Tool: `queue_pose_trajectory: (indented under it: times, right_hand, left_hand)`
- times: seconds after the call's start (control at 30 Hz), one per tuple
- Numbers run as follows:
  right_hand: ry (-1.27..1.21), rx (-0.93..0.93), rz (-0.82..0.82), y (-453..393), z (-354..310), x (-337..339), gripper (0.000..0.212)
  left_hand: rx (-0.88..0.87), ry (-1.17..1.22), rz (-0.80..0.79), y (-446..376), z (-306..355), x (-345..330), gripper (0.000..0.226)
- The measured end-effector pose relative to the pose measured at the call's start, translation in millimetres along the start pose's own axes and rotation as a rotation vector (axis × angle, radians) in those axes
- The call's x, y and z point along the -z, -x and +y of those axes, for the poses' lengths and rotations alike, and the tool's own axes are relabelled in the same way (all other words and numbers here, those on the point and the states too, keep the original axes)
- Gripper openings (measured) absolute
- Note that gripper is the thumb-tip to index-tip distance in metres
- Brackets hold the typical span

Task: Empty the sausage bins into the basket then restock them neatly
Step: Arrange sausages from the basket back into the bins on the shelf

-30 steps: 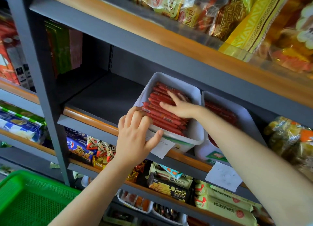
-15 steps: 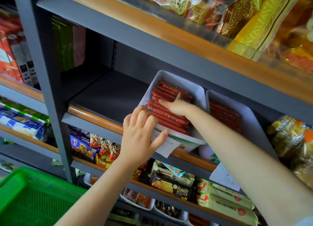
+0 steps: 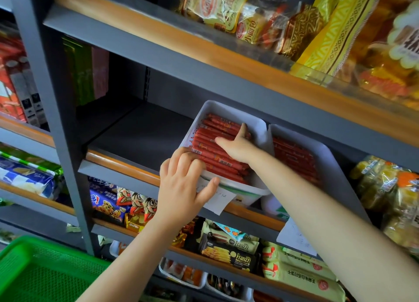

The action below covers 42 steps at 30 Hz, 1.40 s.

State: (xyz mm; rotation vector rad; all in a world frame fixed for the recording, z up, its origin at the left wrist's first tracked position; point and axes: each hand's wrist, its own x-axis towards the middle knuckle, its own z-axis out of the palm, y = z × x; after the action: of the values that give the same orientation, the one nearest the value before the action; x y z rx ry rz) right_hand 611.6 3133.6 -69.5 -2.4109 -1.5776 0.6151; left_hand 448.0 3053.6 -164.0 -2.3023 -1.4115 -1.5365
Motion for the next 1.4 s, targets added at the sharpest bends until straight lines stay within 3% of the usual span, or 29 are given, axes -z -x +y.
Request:
queue_pose_trajectory:
  times: [0.17,0.37,0.53,0.7,0.83,0.9,1.0,1.17,1.27,1.4]
  right_hand:
    - [0.148,-0.003,-0.118,12,4,-1,0.120]
    - [-0.063,0.054,-0.071,21,4,-2,0.121]
    - [0.193,0.027,-0.088,28,4,-8,0.145]
    - [0.211,0.143,-0.175,17,4,-14,0.158]
    - [0.257,0.051,-0.154,22,7,-5,0.165]
    - [0.289,0.045,-0.170,24,8,-5,0.161]
    - [0.287,0.120,-0.219,28,7,-8,0.132]
    - [0.154,0.121,-0.104,17,14,-9,0.161]
    - [0.229,0.063,-0.093,14,12,-2,0.156]
    - [0.305,0.065,-0.148,6,11,-3,0.147]
  left_hand:
    - [0.008,0.009,-0.020,0,1,2,0.042]
    - [0.021,0.001,-0.018,-1,2,1,0.046]
    - [0.016,-0.019,-0.014,0,1,1,0.043]
    - [0.009,-0.011,-0.023,-1,1,3,0.046]
    - [0.001,-0.003,-0.027,-1,1,4,0.047]
    - [-0.013,-0.010,-0.031,-1,0,5,0.045]
    - [-0.037,-0.009,-0.046,-2,-1,9,0.045]
    - [0.011,0.095,-0.041,-5,-4,10,0.059]
    - [0.146,0.177,-0.056,-5,-9,9,0.079]
    - [0.251,0.368,-0.145,-9,-9,16,0.084]
